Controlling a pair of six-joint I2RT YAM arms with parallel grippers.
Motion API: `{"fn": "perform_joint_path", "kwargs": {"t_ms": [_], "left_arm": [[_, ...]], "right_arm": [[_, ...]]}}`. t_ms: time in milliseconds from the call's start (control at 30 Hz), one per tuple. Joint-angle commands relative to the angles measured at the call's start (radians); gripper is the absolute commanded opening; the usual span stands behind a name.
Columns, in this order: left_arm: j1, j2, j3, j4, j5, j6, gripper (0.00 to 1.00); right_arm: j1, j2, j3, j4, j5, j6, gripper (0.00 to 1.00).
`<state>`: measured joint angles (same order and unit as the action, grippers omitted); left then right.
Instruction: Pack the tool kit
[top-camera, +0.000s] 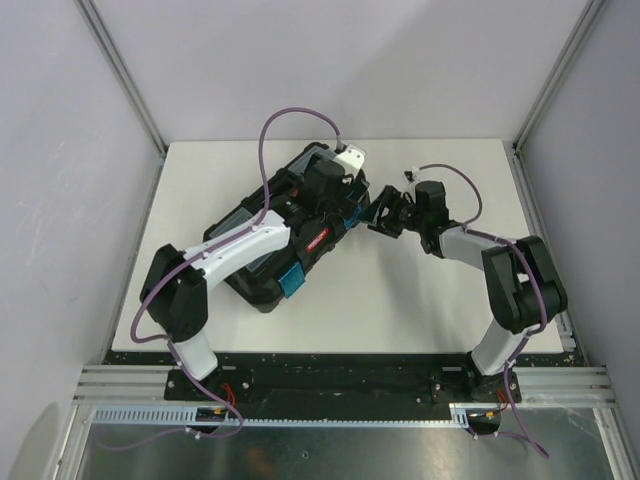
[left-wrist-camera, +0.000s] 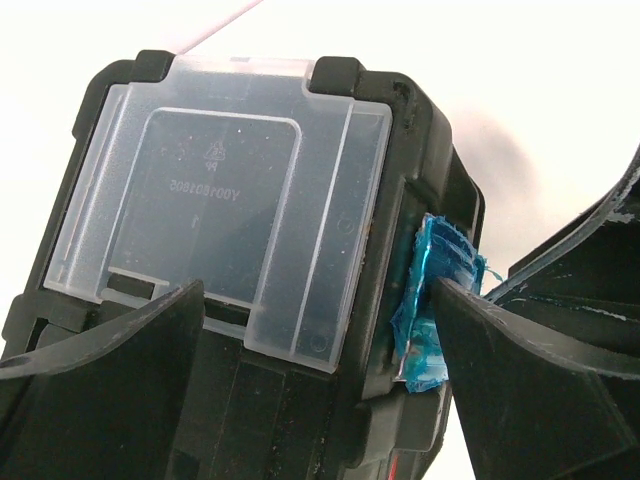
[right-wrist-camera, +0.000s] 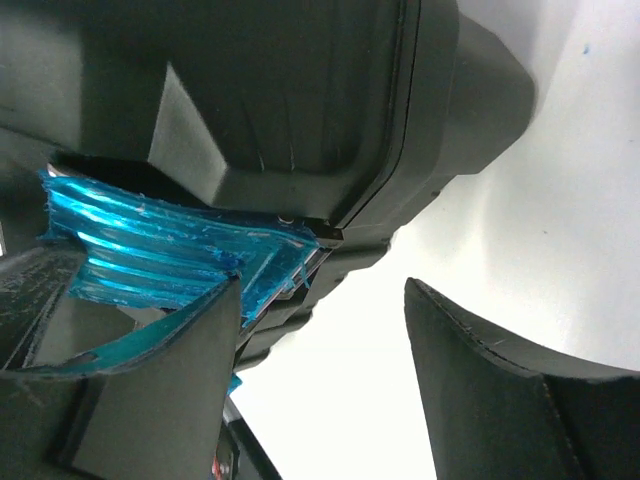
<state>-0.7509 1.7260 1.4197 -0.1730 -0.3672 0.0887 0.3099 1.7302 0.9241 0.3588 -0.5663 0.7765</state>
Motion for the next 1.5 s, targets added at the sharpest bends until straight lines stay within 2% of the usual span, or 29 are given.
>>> {"fn": "perform_joint_path", "kwargs": {"t_ms": [0,200,333,467,633,767,833,1033,1133,1267,1467], "left_arm": [[0.004,0.062,0.004,-0.123,-0.019,0.024,0.98],[0.004,0.094,0.003,-0.162,0.017,0.021,0.99],[0.005,0.107,-0.006,-0.177,0.033,0.028,0.99],[0.004,0.113,-0.012,-0.192,0.056,0.019,0.99],[0.004,0.109,-0.017,-0.206,0.091,-0.002,0.99],[0.004,0.106,-0.018,-0.209,0.121,-0.027,0.99],[0.005,0.105,-0.017,-0.211,0.143,-0.04,0.99],[0.005,0.104,-0.02,-0.212,0.17,-0.063,0.99],[0.005,0.103,-0.021,-0.215,0.175,-0.072,0.99],[0.008,0.102,-0.022,-0.214,0.181,-0.079,0.99],[0.02,0.089,-0.024,-0.213,0.187,-0.081,0.99]], "right_arm": [[0.027,-0.103,-0.015,-0.06,0.214,-0.03,0.68],[0.05,-0.163,-0.055,-0.135,0.398,-0.009,0.56],[0.048,-0.104,-0.06,-0.125,0.366,0.046,0.53],[0.051,-0.038,-0.065,-0.046,0.302,0.116,0.54],[0.053,-0.001,-0.105,0.181,0.228,0.231,0.53],[0.058,0.006,-0.193,0.48,0.192,0.332,0.44],[0.064,0.019,-0.241,0.628,0.183,0.377,0.42],[0.099,0.146,-0.3,0.973,0.17,0.532,0.59],[0.119,0.221,-0.302,1.135,0.178,0.602,0.62],[0.129,0.249,-0.303,1.203,0.207,0.615,0.63],[0.133,0.162,-0.32,1.204,0.267,0.549,0.59]]}}
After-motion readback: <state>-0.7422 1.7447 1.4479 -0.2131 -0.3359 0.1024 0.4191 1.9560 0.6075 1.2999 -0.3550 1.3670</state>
